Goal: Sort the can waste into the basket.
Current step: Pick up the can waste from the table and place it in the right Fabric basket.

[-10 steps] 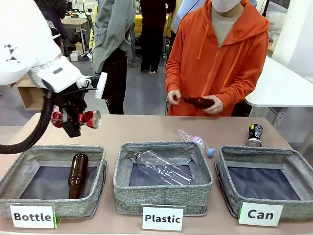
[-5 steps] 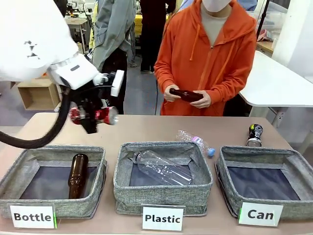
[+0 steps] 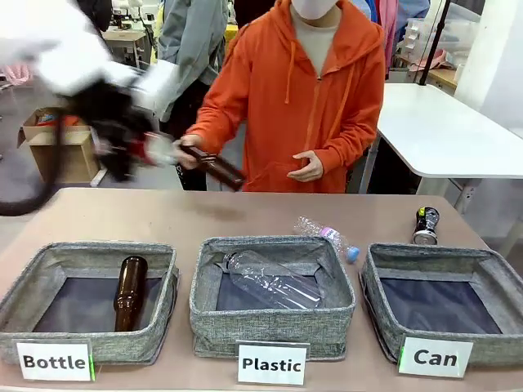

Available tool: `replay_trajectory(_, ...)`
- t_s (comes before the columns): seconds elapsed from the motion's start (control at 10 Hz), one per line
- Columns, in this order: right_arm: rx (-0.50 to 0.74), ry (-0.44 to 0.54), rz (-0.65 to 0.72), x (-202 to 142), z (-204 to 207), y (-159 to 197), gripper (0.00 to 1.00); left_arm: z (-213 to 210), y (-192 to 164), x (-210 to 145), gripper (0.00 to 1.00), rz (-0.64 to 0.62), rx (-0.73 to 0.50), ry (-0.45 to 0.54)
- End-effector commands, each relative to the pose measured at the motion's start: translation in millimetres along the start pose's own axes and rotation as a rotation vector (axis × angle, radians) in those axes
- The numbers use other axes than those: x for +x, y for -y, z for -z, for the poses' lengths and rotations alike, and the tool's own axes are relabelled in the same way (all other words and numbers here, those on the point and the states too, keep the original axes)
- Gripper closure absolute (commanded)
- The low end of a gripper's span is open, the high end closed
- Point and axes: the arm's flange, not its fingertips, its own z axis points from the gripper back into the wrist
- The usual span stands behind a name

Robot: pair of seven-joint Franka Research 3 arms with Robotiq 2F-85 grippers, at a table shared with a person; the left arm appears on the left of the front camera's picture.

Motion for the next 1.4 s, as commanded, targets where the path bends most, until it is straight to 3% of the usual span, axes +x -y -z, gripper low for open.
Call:
replay_trajectory(0.0, 0.028, 0.013, -0.020, 2, 1, 1, 0.00, -74, 73, -105, 1.00, -0.126, 0.102, 0.142)
replay_trajectory(0.1, 0.028, 0.013, -0.020, 2, 1, 1, 0.00, -102, 112, -139, 1.00, -0.174, 0.183, 0.240)
replay_trajectory(0.4, 0.028, 0.013, -0.020, 2, 1, 1, 0.00, -119, 204, -207, 1.00, -0.429, 0.407, 0.374)
replay_trajectory(0.6, 0.028, 0.013, -0.020, 2, 1, 1, 0.00, -109, 239, -237, 1.00, -0.527, 0.421, 0.502)
replay_trajectory(0.8, 0.028, 0.013, -0.020, 2, 1, 1, 0.00, -101, 239, -248, 1.00, -0.598, 0.403, 0.540)
replay_trajectory(1.0, 0.028, 0.013, -0.020, 2, 1, 1, 0.00, -101, 224, -243, 1.00, -0.576, 0.380, 0.529)
replay_trajectory(1.3, 0.028, 0.013, -0.020, 2, 1, 1, 0.00, -97, 161, -195, 1.00, -0.556, 0.264, 0.467)
